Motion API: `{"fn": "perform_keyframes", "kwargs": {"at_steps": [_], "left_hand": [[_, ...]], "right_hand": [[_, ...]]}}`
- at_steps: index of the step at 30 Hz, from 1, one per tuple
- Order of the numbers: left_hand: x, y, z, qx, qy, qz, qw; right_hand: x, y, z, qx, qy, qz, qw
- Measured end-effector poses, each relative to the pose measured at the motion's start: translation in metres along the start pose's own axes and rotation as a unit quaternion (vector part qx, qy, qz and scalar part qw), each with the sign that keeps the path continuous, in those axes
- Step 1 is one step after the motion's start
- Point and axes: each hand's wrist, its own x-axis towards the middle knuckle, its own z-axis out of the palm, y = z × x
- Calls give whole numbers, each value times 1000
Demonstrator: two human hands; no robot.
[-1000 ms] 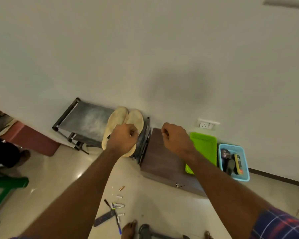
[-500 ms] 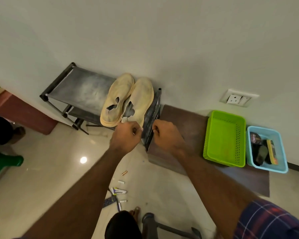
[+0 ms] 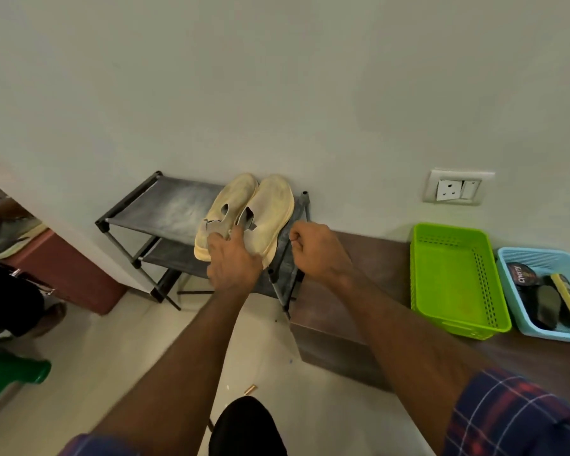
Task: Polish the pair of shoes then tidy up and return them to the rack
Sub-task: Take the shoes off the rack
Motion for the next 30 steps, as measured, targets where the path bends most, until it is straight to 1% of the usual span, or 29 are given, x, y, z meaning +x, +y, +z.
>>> {"fn": "perform_keyframes", "kwargs": {"at_steps": [1,3,5,7,10,12,14,16,18,21,22,24,26,30], "left_hand": [[-1,0,3,1,-13,-5,1000],[-3,0,7,-32,-17,-5,999],[-5,1,6,-59,16,6,998],[-20,5,-3,-110,51,43,992],[-34,20,-2,-138,77,96,983],[-63,31,-2,-152,82,144,974],[-89,50,12,-181,71,159,968],[-109,65,32,-200,43,148,968],[-123,75,53,-200,21,126,971],[-142,89,85,-193,-3,86,977],[-148,94,95,-184,-10,61,981],[-155,102,109,-189,-18,11,982],[-159,113,128,-184,-34,-16,982],[-170,130,166,-158,-108,-17,981]], "right_hand": [[-7,-3,-2,-1,1,0,1000],[-21,-8,-9,-11,-4,8,1000],[-34,-9,-17,-17,-17,25,999],[-51,-19,-37,-44,-30,41,998],[-51,-11,-45,-30,-14,84,996],[-69,-10,-49,-18,0,133,991],[-87,1,-55,-21,18,163,986],[-109,19,-62,-25,24,196,980],[-128,43,-65,-23,13,218,976],[-155,78,-62,30,-20,261,965],[-161,88,-59,52,-35,270,961],[-169,108,-46,81,-63,272,957],[-174,119,-41,93,-88,277,952],[-191,132,-44,115,-95,282,948]]}}
